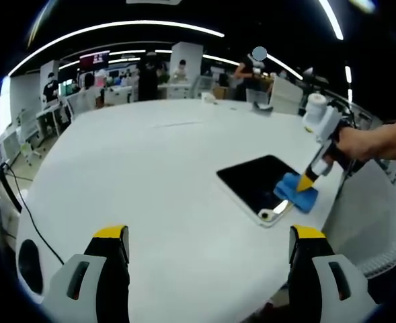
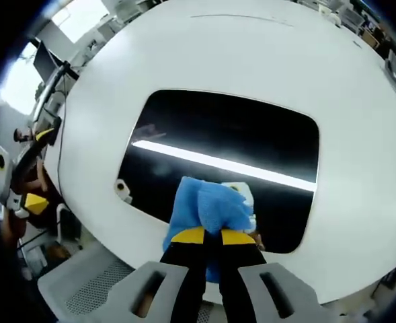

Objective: Wipe the mirror surface with the cleaning cloth until all visible marks leave the cleaned area.

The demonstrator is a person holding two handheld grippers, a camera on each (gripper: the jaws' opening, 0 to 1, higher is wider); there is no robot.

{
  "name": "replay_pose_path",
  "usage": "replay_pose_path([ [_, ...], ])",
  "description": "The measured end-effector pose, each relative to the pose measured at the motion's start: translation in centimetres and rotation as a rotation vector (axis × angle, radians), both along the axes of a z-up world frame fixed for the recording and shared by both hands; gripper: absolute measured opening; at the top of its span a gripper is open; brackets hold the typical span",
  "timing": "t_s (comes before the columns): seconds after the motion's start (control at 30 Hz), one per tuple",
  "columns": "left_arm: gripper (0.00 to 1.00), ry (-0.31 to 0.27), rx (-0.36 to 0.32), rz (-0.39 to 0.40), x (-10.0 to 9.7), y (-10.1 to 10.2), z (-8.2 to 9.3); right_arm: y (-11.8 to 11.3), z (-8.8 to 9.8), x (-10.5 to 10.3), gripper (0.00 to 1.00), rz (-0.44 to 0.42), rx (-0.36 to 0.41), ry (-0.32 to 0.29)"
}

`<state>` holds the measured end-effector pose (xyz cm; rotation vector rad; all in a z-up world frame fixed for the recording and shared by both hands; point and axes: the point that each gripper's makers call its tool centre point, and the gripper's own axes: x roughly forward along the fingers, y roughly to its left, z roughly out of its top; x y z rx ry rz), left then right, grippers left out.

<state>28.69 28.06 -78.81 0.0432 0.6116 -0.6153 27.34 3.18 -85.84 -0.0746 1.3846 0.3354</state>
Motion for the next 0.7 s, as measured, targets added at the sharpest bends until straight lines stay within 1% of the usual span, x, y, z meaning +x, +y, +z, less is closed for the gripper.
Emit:
replay_pose_path([
  [0.27, 1.00, -0.001, 0.002, 0.003, 0.3, 0.5, 0.0, 1.1, 0.0, 0.0, 0.00, 0.006, 0.010, 0.002],
  [0.53, 1.00, -0.005, 0.004, 0.006, 0.4, 0.8, 0.2, 2.8, 0.1, -0.1, 0.00, 0.019, 0.025, 0.000],
  [0.7, 1.00, -0.004, 0.007, 0.009, 0.4, 1.3, 0.2, 3.3, 0.1, 0.0, 0.00, 0.024, 0.025, -0.001],
])
